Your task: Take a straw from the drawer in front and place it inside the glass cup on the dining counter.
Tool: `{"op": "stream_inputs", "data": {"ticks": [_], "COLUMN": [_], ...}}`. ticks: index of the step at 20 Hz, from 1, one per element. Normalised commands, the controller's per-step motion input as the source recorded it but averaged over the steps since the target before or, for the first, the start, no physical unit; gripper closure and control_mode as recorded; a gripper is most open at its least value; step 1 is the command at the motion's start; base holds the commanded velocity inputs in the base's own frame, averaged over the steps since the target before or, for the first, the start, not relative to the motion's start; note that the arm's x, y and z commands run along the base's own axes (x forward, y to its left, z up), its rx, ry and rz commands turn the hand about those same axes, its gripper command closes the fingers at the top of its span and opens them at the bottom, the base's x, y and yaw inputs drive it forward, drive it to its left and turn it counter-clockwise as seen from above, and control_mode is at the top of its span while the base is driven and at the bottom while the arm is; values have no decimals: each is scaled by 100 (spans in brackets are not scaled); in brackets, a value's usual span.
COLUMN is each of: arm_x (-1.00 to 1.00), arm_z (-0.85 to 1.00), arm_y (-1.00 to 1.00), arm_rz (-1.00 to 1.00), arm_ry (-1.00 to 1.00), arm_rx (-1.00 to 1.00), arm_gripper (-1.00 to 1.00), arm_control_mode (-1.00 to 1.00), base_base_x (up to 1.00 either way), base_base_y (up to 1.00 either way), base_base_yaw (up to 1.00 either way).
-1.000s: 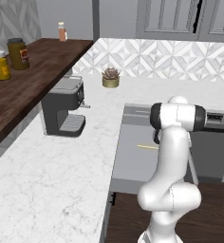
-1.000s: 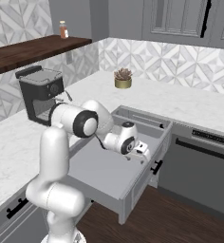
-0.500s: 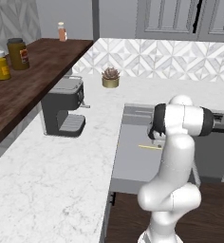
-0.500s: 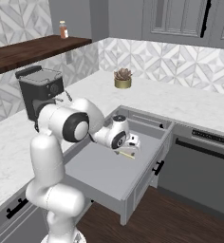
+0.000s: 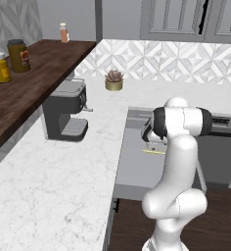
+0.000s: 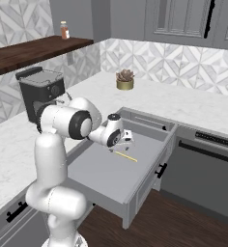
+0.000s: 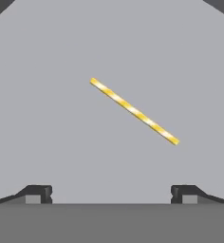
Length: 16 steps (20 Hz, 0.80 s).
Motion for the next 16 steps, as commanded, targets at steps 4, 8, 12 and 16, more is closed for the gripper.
{"op": "stream_inputs", "data": {"ticks": [4,8,12,16], "arm_x": [34,35,42,48], "arm_z": [-22,-44,-45,-32], "arm_y": [0,0,0,0], "arm_rz": [18,17,16,14], "arm_ry": [0,4,7,6], "arm_rx": [0,0,0,0], "arm_gripper": [-100,-100,-100,-100], "arm_control_mode": [-100,-100,-100,-100], "base_base_x": [0,0,0,0], "base_base_y": [0,0,0,0], "base_base_yaw": [0,0,0,0]}}
